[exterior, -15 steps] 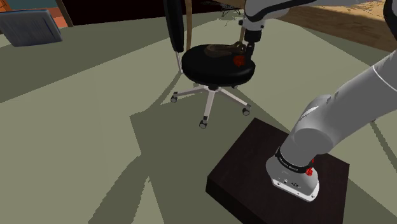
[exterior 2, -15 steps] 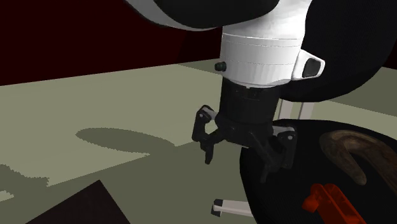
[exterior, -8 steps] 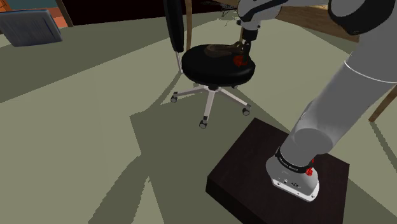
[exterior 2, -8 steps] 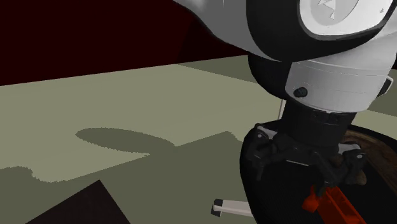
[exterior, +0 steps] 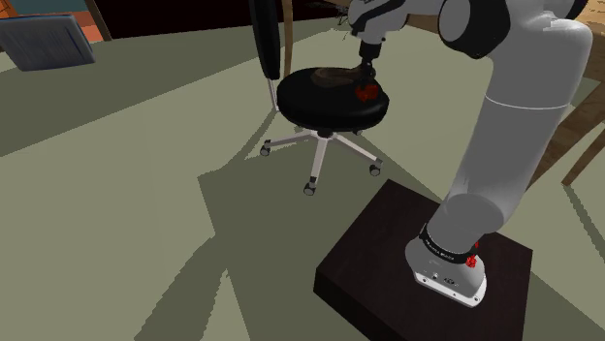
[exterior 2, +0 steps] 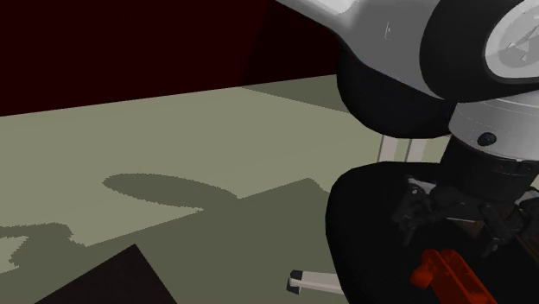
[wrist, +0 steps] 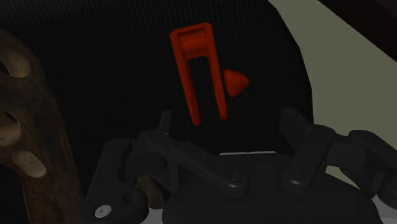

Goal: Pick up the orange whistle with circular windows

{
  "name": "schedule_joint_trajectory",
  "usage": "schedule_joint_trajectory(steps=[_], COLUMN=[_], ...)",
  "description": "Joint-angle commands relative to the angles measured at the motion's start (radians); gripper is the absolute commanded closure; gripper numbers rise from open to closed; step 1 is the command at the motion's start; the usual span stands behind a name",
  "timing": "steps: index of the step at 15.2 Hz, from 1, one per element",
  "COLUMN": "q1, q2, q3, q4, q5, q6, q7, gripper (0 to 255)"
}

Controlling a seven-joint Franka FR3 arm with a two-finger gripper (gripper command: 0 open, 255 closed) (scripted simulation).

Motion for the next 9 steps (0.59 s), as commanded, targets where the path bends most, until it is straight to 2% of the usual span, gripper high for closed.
schedule_joint_trajectory(steps=[1,7,8,9], q1=[-0.027,-0.030,-0.031,-0.036], q2=[0.024,0.046,0.047,0.054], q3=[-0.018,-0.014,-0.014,-0.015], q4=[-0.021,-0.058,-0.063,-0.042], q5=[0.012,0.029,0.031,0.035], q6=[0.015,0.070,0.075,0.060], q7=[-0.007,-0.019,-0.023,-0.027], gripper=[0,0,255,255])
